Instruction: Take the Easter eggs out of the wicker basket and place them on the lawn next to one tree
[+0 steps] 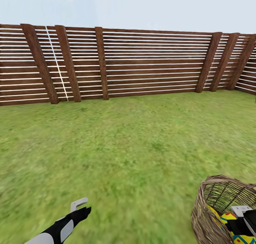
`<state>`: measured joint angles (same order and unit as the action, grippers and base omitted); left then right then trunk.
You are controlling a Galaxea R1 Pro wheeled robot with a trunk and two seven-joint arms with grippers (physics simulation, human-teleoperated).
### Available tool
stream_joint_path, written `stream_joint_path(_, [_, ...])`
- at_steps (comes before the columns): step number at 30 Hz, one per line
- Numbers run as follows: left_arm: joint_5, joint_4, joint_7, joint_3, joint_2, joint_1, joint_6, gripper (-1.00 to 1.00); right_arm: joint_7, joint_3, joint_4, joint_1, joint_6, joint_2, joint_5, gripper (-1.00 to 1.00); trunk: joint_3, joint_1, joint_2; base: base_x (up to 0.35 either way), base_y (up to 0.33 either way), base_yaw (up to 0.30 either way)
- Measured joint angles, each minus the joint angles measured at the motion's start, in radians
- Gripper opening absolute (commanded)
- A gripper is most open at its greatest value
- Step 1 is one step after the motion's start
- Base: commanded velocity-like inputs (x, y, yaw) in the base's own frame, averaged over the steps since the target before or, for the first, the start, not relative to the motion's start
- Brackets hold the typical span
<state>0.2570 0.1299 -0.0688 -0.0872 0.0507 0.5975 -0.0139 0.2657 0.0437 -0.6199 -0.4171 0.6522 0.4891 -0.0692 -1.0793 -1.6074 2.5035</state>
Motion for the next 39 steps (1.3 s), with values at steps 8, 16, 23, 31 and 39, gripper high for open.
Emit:
stream_joint_path(8, [-0.001,-0.001,-0.001,0.0,-0.007,0.0,0.0,1.0,0.0,0.0,0.0,0.0,0.0,-0.001,0.0,-1.0,0.008,0.001,-0.001,0.116,0.0,0.0])
stream_joint_path(16, [-0.001,-0.001,0.0,0.0,-0.015,0.0,-0.001,1.0,-0.004,-0.001,0.001,-0.001,-0.004,-0.003,-0.03,-1.0,0.008,0.001,0.0,0.209,0.0,0.0])
stream_joint_path(23, [-0.002,-0.001,0.0,0.0,-0.022,0.0,-0.001,1.0,0.0,0.0,0.0,0.0,0.0,-0.004,0.0,-1.0,0.035,0.004,-0.002,-0.003,0.0,0.0])
stream_joint_path(31, [-0.002,-0.001,0.0,0.0,-0.023,0.0,-0.001,1.0,0.0,-0.002,0.0,0.0,0.0,-0.008,-0.001,-1.0,0.065,0.011,-0.011,-0.006,0.0,0.0])
stream_joint_path(39, [-0.002,-0.001,0.0,0.0,-0.023,0.0,-0.001,1.0,-0.001,-0.002,0.0,0.0,0.002,-0.019,-0.002,-1.0,0.09,0.042,-0.067,-0.034,-0.006,0.0])
